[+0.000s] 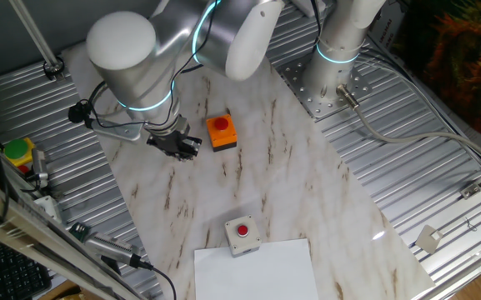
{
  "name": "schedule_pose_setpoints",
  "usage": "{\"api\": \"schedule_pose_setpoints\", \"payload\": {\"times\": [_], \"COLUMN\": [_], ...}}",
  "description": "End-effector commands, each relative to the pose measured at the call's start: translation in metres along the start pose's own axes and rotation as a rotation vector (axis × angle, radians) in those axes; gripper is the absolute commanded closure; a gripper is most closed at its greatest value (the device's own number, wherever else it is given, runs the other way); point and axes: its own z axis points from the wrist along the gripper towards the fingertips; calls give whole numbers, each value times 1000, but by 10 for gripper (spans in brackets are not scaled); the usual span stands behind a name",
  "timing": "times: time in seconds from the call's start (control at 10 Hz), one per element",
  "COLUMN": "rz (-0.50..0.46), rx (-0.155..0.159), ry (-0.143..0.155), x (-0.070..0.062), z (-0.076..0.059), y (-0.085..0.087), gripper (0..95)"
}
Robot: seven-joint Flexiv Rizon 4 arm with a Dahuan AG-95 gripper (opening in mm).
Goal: Unfold the leg of the glasses (with one hand)
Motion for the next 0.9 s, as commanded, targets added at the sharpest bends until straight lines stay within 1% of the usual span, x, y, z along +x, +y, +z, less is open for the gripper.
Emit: {"api": "schedule_pose_setpoints", "payload": {"times": [0.1, 0.2, 0.3, 0.5, 0.6, 0.7, 0.8, 0.9], "rz": [-6, -3, -4, -3, -4, -1, -2, -7], "rx": [-12, -9, -4, -7, -6, -9, -3, -3], "ry": [-12, -8, -2, -8, -8, -6, 2, 0], "x": [0, 2, 2, -2, -3, 1, 2, -1], "z": [1, -3, -3, 5, 5, -2, -4, 2], "y": [-2, 1, 0, -3, -3, 0, 1, -2], "gripper": [950, 950, 950, 950, 950, 950, 950, 950]}}
